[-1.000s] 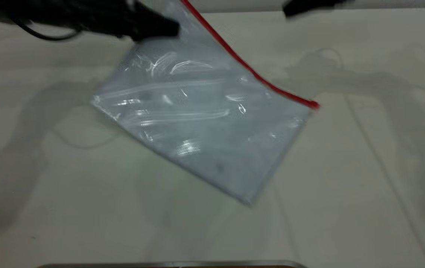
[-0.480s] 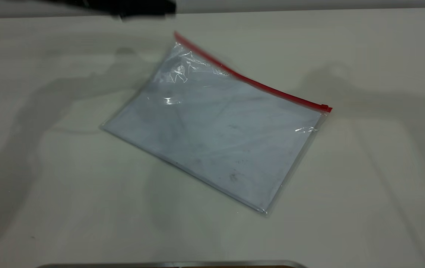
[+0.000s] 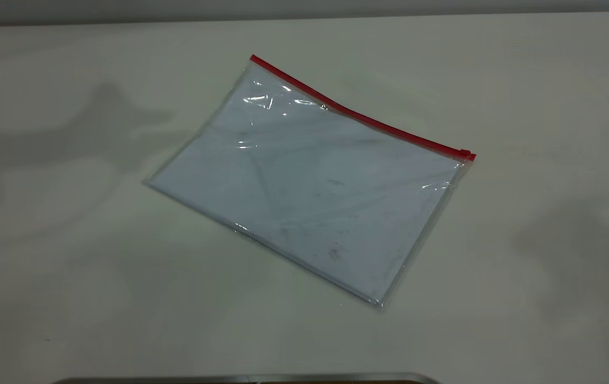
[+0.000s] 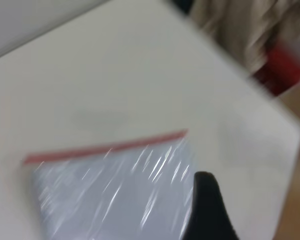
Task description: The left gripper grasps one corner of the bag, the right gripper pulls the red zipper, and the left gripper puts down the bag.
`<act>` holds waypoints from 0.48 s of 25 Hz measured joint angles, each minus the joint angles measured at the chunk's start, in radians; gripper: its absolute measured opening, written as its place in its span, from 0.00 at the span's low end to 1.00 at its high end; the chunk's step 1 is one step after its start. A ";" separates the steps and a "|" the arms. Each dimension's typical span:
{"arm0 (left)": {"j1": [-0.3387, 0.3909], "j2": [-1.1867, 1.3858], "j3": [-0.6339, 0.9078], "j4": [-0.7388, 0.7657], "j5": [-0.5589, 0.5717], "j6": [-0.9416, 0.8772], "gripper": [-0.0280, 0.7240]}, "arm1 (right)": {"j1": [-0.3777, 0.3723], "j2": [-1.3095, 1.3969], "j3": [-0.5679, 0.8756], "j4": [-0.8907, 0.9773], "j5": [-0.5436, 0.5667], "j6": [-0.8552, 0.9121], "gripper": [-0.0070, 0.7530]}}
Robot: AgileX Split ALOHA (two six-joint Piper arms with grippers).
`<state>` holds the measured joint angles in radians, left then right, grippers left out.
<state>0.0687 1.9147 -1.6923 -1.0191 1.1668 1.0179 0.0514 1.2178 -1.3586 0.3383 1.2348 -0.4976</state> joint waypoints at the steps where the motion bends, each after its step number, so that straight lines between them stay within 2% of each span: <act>1: -0.003 -0.058 0.000 0.074 0.001 -0.049 0.78 | 0.000 -0.060 0.062 -0.018 0.000 0.029 0.55; 6: -0.011 -0.242 0.000 0.369 0.001 -0.309 0.78 | 0.000 -0.270 0.388 -0.062 -0.009 0.145 0.55; 9: -0.011 -0.315 0.009 0.538 0.001 -0.475 0.78 | 0.000 -0.379 0.594 -0.093 -0.067 0.196 0.55; 12: -0.011 -0.384 0.072 0.668 0.001 -0.561 0.78 | 0.000 -0.472 0.752 -0.132 -0.098 0.238 0.55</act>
<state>0.0578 1.5309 -1.6204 -0.3512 1.1675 0.4565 0.0514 0.7463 -0.6071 0.2066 1.1365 -0.2595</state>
